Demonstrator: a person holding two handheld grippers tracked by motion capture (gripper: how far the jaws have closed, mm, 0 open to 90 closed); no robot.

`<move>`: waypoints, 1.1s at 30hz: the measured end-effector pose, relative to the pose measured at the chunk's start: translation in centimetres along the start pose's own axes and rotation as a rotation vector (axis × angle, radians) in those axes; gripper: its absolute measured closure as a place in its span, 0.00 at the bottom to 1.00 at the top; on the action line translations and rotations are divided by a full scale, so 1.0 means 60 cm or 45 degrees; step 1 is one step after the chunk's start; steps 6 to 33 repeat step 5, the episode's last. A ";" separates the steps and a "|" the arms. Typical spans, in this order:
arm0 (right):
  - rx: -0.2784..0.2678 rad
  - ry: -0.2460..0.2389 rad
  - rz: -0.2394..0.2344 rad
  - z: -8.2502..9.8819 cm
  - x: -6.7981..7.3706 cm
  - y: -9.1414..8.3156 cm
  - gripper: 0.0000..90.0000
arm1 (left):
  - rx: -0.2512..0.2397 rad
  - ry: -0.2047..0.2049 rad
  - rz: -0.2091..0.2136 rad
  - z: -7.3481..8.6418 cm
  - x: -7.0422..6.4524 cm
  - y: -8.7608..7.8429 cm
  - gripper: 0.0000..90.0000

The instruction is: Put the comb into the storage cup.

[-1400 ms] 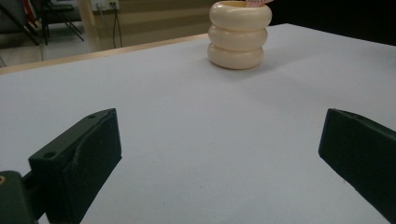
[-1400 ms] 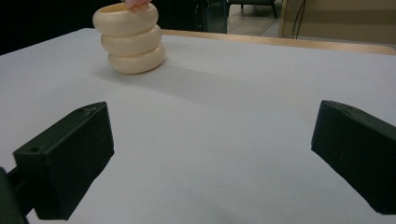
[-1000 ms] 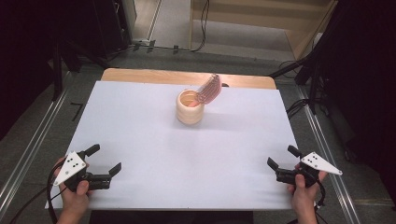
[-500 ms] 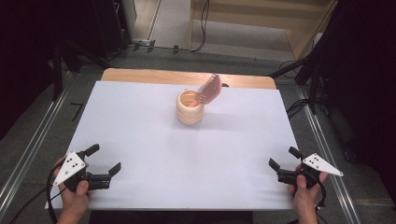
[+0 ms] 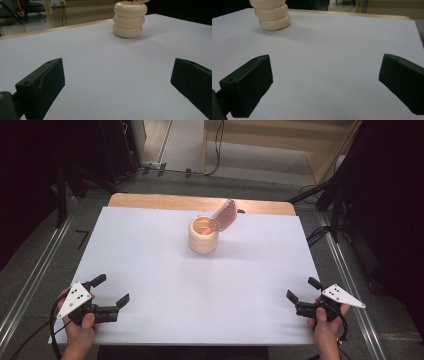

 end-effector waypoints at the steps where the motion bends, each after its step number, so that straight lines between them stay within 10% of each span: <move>1: -0.001 -0.004 -0.001 0.000 0.000 0.000 0.00 | 0.000 0.000 0.000 0.000 0.000 0.000 0.00; 33: 0.012 -0.009 -0.009 0.000 0.001 0.002 0.00 | 0.003 -0.001 0.004 0.000 0.000 0.001 0.00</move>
Point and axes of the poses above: each handheld gripper's, and its own axes: y roughly forward along the jaws, z roughly out of its underside, x roughly to its left, the point moved 1 cm from there along y, roughly forward along the jaws, and after that the axes turned 12 degrees about z, right-handed, at the moved point
